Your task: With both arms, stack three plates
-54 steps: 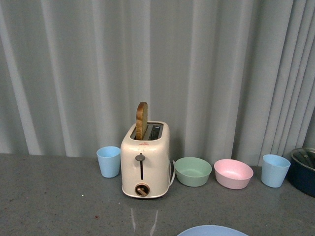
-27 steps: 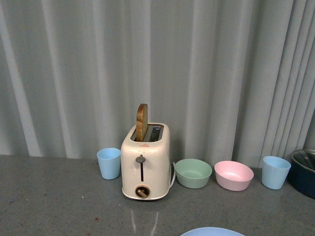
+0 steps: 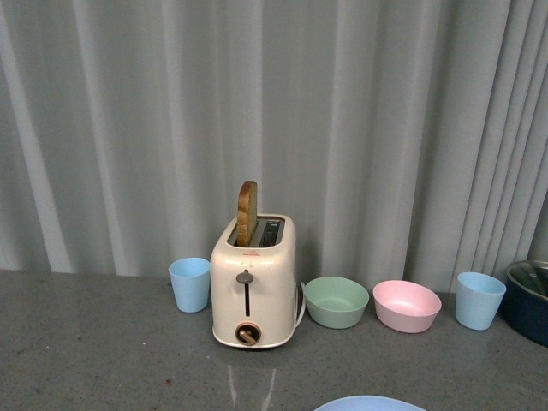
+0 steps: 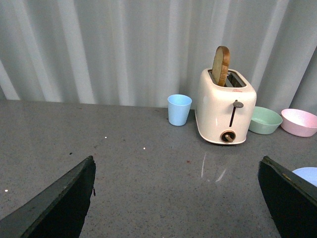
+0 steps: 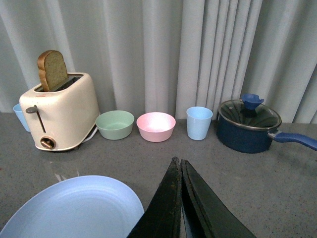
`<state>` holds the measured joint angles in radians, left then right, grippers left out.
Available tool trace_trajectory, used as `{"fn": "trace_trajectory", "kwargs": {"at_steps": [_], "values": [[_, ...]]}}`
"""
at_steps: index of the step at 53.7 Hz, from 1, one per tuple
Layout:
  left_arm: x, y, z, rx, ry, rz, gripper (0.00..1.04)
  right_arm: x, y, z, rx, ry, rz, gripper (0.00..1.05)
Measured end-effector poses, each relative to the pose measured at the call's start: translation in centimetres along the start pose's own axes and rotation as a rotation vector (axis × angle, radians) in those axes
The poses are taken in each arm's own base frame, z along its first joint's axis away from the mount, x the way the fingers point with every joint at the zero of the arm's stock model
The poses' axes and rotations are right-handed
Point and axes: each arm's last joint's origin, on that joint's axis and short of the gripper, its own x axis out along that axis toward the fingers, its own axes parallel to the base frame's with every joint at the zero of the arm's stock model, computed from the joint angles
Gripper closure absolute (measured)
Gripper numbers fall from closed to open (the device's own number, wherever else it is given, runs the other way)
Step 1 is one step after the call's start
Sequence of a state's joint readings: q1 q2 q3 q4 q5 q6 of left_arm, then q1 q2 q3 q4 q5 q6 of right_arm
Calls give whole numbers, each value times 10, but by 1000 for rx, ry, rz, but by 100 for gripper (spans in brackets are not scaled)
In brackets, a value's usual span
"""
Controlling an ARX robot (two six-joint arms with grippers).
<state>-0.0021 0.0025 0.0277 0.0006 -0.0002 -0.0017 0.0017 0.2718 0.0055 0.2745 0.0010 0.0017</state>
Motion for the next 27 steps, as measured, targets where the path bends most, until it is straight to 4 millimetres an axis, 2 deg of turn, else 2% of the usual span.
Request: {"fn": "trace_trajectory", "kwargs": {"at_steps": [19, 27], "values": [[0, 0, 0, 0, 0, 0, 7, -7, 0, -1, 0, 0, 0, 102], [0, 0, 0, 0, 0, 0, 7, -17, 0, -3, -1, 3, 2, 102]]}}
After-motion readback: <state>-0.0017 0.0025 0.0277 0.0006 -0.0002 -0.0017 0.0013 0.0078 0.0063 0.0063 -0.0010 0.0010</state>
